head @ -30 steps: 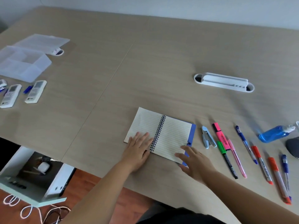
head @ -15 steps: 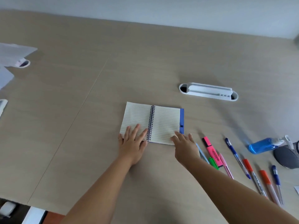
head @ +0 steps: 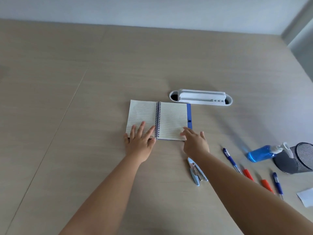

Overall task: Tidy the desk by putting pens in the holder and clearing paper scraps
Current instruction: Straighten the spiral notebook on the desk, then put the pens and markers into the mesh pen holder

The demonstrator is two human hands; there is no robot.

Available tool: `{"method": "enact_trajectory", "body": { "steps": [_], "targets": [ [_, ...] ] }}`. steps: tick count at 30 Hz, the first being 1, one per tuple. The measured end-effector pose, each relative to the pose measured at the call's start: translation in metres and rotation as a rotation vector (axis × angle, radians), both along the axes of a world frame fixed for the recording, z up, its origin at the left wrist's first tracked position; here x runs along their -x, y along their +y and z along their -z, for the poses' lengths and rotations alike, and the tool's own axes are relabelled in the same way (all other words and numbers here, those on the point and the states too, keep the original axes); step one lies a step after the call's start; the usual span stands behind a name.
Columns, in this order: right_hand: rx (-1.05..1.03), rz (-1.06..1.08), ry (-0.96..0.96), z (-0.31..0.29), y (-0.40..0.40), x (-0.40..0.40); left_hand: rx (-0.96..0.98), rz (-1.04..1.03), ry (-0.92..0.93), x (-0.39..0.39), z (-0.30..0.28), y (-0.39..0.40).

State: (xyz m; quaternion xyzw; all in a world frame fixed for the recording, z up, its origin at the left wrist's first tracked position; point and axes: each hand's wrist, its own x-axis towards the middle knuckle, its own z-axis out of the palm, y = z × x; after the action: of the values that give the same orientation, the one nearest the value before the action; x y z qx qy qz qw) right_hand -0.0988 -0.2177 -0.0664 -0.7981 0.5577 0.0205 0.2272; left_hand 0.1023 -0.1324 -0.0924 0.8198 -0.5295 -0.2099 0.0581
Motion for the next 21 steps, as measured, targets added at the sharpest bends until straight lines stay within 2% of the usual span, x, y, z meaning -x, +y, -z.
{"method": "enact_trajectory", "body": {
  "steps": [6,11,13,15,18,21],
  "targets": [
    [-0.019,-0.124,0.069,-0.010,-0.014,0.006,0.025,-0.014,-0.034,0.002,0.003,-0.004],
    [-0.055,0.049,-0.256,-0.017,-0.010,0.042,0.133,0.022,-0.071,0.026,-0.003,0.009],
    [-0.043,0.114,-0.246,-0.021,0.000,0.069,0.209,0.131,-0.062,0.047,-0.010,0.016],
    [-0.101,0.134,-0.135,-0.023,0.014,0.097,0.230,0.339,-0.034,0.069,-0.013,0.021],
    [-0.189,0.140,-0.041,-0.023,0.033,0.124,0.101,0.633,0.017,0.101,-0.018,0.022],
    [-0.210,0.143,-0.060,-0.022,0.038,0.129,0.012,0.720,-0.033,0.119,-0.023,0.014]
  ]
}}
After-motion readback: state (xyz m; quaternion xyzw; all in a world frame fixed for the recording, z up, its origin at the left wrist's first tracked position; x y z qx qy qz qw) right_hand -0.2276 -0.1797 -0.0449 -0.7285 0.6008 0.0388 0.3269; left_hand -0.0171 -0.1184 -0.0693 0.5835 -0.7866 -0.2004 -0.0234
